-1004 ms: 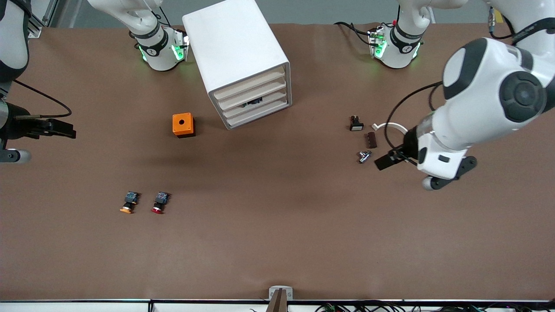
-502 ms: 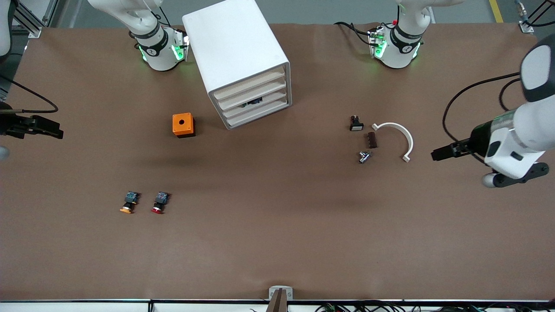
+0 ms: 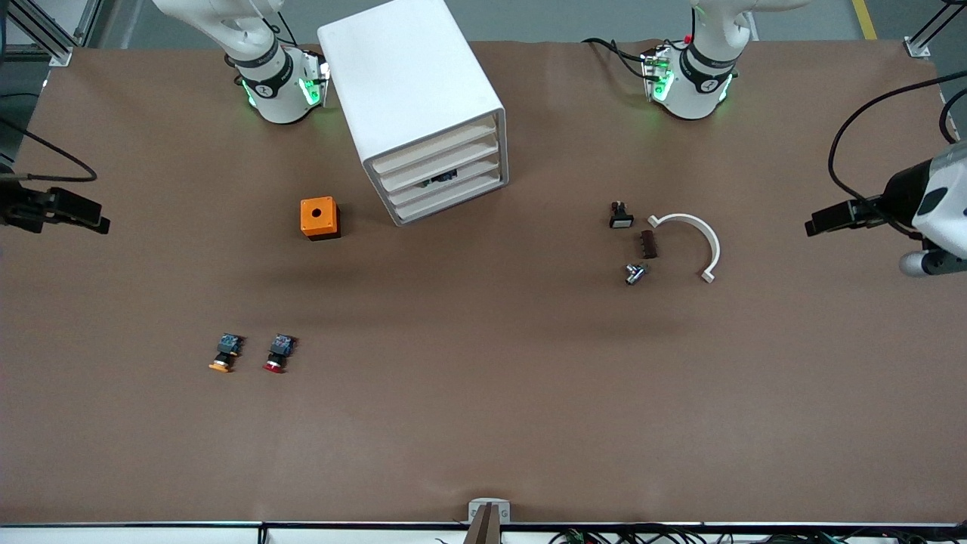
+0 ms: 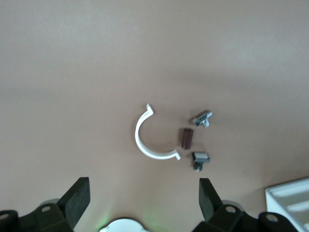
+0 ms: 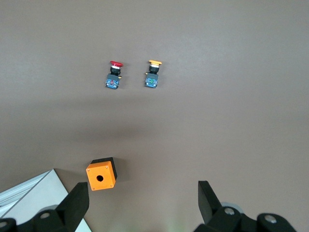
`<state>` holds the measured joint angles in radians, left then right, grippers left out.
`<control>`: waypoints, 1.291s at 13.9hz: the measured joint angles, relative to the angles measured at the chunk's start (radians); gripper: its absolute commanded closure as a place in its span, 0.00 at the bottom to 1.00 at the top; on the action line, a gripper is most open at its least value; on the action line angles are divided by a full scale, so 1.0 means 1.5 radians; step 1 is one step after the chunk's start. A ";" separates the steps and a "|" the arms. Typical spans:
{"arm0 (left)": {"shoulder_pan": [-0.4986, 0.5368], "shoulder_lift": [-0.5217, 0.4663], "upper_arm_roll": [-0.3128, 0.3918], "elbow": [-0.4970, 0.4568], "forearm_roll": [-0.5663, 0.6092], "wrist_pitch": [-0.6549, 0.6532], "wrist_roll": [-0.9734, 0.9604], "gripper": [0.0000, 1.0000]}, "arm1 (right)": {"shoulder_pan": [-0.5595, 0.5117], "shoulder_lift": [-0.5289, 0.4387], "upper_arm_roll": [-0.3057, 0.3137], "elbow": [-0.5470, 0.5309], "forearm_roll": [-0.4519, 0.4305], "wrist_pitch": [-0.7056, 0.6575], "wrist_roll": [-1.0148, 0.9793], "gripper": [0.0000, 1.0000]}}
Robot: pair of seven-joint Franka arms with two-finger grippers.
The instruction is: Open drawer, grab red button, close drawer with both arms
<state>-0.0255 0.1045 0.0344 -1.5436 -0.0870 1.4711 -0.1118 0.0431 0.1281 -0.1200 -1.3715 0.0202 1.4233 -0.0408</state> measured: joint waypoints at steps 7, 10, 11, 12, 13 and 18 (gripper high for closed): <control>-0.001 -0.144 0.009 -0.209 0.000 0.112 0.022 0.00 | -0.001 -0.147 -0.002 -0.105 0.001 -0.008 0.000 0.00; -0.002 -0.154 0.008 -0.170 0.000 0.126 0.022 0.00 | -0.001 -0.158 0.002 -0.115 0.001 -0.005 0.000 0.00; -0.003 -0.149 0.008 -0.148 0.000 0.127 0.022 0.00 | -0.001 -0.158 0.003 -0.116 0.001 -0.004 0.000 0.00; -0.005 -0.139 0.008 -0.122 0.000 0.128 0.022 0.00 | -0.001 -0.158 0.005 -0.117 0.001 -0.002 0.000 0.00; -0.008 -0.124 0.008 -0.094 0.000 0.129 0.022 0.00 | 0.000 -0.158 0.005 -0.118 0.001 -0.001 0.000 0.00; -0.017 -0.043 0.008 -0.004 0.000 0.129 0.022 0.00 | 0.000 -0.158 0.005 -0.121 -0.003 0.002 0.000 0.00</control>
<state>-0.0514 0.0396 0.0459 -1.5497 -0.0870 1.6649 -0.0791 0.0437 -0.1083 -0.1123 -1.5535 0.0159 1.4258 -0.0410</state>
